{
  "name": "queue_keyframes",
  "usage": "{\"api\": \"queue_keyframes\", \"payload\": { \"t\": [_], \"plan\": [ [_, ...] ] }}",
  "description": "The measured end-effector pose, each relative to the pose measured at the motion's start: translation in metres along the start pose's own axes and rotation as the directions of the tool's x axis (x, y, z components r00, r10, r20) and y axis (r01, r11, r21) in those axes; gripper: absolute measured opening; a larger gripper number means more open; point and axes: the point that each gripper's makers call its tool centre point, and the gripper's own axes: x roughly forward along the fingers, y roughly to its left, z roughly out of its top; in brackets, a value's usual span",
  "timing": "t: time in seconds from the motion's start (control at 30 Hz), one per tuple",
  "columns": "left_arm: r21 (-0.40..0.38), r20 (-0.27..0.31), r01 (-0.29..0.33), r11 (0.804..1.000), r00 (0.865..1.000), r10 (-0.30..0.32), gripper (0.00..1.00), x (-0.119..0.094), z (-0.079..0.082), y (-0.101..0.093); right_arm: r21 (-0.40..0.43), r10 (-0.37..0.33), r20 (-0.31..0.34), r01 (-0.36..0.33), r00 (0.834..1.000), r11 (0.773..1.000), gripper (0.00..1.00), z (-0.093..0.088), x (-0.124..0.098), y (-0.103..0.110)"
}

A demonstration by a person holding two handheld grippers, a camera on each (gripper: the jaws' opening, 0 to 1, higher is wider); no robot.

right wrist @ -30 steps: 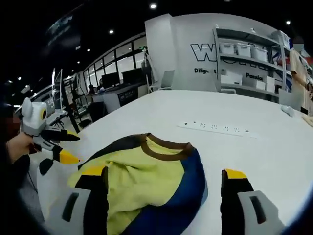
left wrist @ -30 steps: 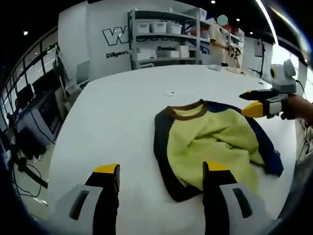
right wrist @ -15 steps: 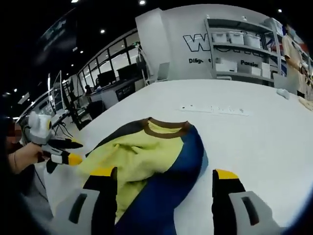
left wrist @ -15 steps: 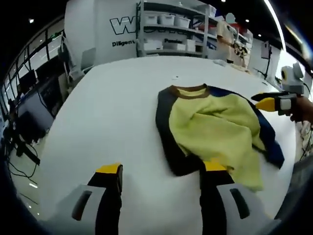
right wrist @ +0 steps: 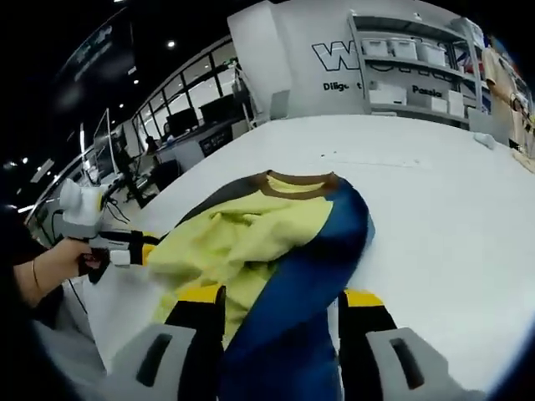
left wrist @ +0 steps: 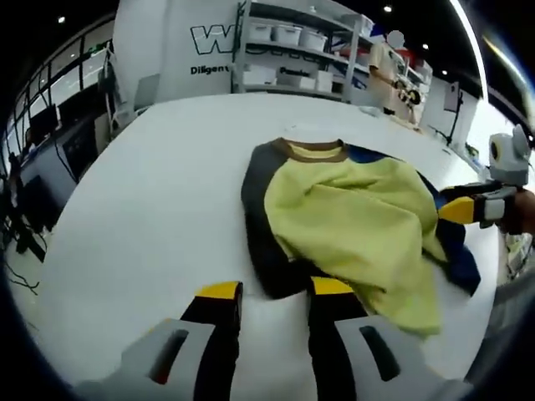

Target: Fold the garment on the visible template until the final outline fits inside the template.

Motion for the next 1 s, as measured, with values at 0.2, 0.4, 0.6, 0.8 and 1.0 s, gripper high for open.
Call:
{"api": "queue_keyframes", "payload": {
  "t": [0.2, 0.4, 0.6, 0.8, 1.0],
  "plan": [
    [-0.005, -0.008, 0.015, 1.0, 1.0, -0.015, 0.16, 0.004, -0.005, -0.008, 0.011, -0.004, -0.032, 0.004, 0.999, 1.0, 0.25, -0.017, 0.0, 0.007],
    [-0.039, 0.025, 0.03, 0.999, 0.999, -0.029, 0.06, 0.005, 0.002, -0.021, -0.004, -0.012, -0.037, 0.012, 0.999, 1.0, 0.0, -0.024, -0.002, 0.014],
    [-0.038, 0.03, 0.017, 0.999, 0.999, -0.016, 0.05, 0.009, 0.002, -0.024, -0.048, -0.066, -0.064, 0.063, 0.996, 0.997, 0.0, -0.034, -0.003, 0.007],
    [-0.022, 0.046, 0.01, 1.0, 0.999, -0.009, 0.05, -0.002, 0.012, -0.015, -0.086, -0.103, -0.016, 0.102, 0.994, 0.991, 0.0, -0.01, -0.012, -0.012],
    [0.04, 0.054, -0.039, 0.998, 0.998, 0.037, 0.05, -0.012, 0.023, 0.005, -0.085, -0.132, -0.008, 0.131, 0.991, 0.988, 0.0, 0.005, -0.022, -0.038]
  ]
}}
